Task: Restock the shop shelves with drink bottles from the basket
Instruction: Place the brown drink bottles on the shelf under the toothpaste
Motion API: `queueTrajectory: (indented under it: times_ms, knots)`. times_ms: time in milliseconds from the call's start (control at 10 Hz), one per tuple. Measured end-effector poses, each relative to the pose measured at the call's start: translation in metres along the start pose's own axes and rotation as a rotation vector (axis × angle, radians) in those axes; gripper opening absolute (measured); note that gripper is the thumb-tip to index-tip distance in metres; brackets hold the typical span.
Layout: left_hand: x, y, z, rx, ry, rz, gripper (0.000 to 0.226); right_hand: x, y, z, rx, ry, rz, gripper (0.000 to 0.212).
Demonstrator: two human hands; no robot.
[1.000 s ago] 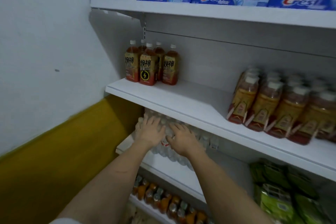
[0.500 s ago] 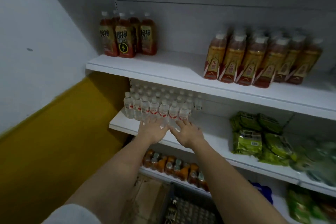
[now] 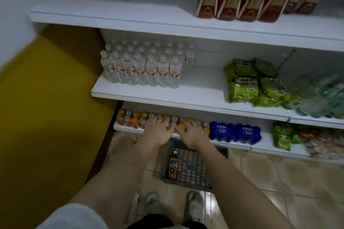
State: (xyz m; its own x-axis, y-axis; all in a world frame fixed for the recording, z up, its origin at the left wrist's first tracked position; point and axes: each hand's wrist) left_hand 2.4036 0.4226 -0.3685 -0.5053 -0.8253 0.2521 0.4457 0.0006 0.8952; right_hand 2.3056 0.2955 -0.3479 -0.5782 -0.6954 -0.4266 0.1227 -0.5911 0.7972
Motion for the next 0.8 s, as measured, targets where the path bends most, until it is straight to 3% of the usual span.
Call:
queueTrajectory:
  times_ms: [300,500,600,700,800]
  knots:
    - [0.008,-0.149,-0.011,-0.213,0.166,0.258,0.054,0.091,-0.120,-0.006,-0.176,-0.237,-0.155,0.058]
    - [0.000,-0.272,-0.035,-0.276,0.303,0.354,0.044,0.161,-0.221,-0.054,-0.240,-0.293,-0.214,0.065]
    - [-0.013,-0.343,-0.076,-0.264,0.369,0.421,0.039,0.196,-0.274,-0.097,-0.275,-0.289,-0.201,0.058]
    - [-0.047,-0.453,-0.125,-0.290,0.462,0.435,0.047,0.226,-0.324,-0.139,-0.288,-0.294,-0.207,0.049]
    - [-0.068,-0.540,-0.163,-0.291,0.550,0.450,0.057,0.272,-0.412,-0.182,-0.275,-0.445,-0.439,0.051]
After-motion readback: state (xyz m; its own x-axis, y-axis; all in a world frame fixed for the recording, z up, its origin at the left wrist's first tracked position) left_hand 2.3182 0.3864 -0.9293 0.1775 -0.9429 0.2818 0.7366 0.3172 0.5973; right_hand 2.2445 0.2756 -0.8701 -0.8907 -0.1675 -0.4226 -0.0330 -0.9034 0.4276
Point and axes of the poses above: each hand's wrist, its own z-axis away from the middle knuckle, its own y-axis out of the back of the hand, x = y × z, and after that the axes turned 6 degrees about x, right-handed
